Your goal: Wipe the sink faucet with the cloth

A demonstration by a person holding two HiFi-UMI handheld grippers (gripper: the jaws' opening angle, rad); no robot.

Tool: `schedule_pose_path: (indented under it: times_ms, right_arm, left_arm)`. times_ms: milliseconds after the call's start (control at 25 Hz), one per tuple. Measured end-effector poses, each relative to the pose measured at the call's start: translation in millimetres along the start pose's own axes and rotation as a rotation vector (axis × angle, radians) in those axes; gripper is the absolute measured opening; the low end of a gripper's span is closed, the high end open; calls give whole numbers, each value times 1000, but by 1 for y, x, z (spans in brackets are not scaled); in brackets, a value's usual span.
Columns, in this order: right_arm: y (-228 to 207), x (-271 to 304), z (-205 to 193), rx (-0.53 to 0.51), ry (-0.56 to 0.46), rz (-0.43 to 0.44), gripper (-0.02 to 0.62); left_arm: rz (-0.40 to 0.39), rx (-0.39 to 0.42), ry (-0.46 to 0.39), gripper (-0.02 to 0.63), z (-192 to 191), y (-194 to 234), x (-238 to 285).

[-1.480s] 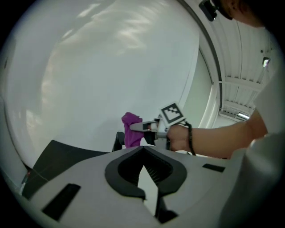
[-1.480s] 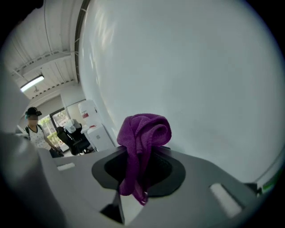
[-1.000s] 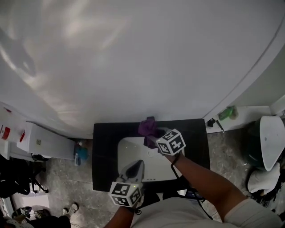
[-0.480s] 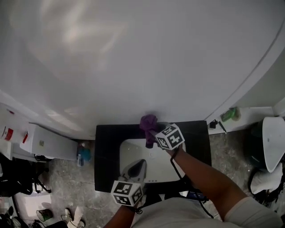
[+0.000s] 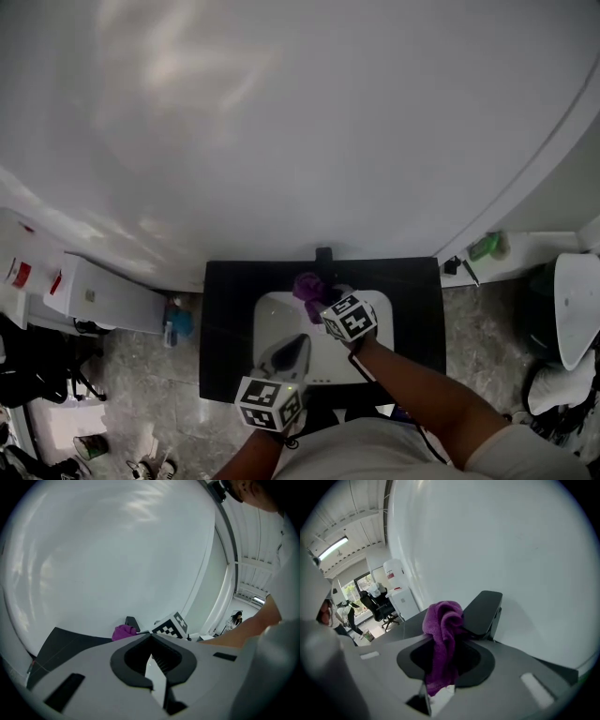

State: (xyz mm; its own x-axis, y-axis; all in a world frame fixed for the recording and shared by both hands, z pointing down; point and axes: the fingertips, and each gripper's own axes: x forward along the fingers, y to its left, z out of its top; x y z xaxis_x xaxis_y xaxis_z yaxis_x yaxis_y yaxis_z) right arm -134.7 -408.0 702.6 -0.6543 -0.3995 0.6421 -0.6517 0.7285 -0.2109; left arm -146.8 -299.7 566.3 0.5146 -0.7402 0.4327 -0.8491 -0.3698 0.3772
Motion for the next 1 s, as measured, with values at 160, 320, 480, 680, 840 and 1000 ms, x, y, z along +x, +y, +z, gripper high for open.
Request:
schedule_pose_path:
  times_ms: [160, 320, 480, 680, 840, 1000]
  right_arm:
    - [-5, 10, -3, 31, -7, 8, 89]
    - [29, -7, -33, 26, 53, 84, 86]
    - [35, -16, -30, 6, 42, 94, 87]
    - [-2, 0, -3, 6, 40, 23, 87]
    - [21, -10, -34, 10, 67, 63, 87]
    - [28, -29, -83, 56, 146, 108, 87]
  left_arm:
    - [-2, -9, 12, 7, -4, -1, 6]
    - [-1, -15, 4, 6, -5, 2, 6]
    - [4, -21, 3, 7, -5, 4, 3]
    - [9, -15, 10, 6, -6, 0, 5]
    - [6, -22, 17, 6, -6, -1, 6]
    - [6, -24, 11, 7, -3, 0, 9]
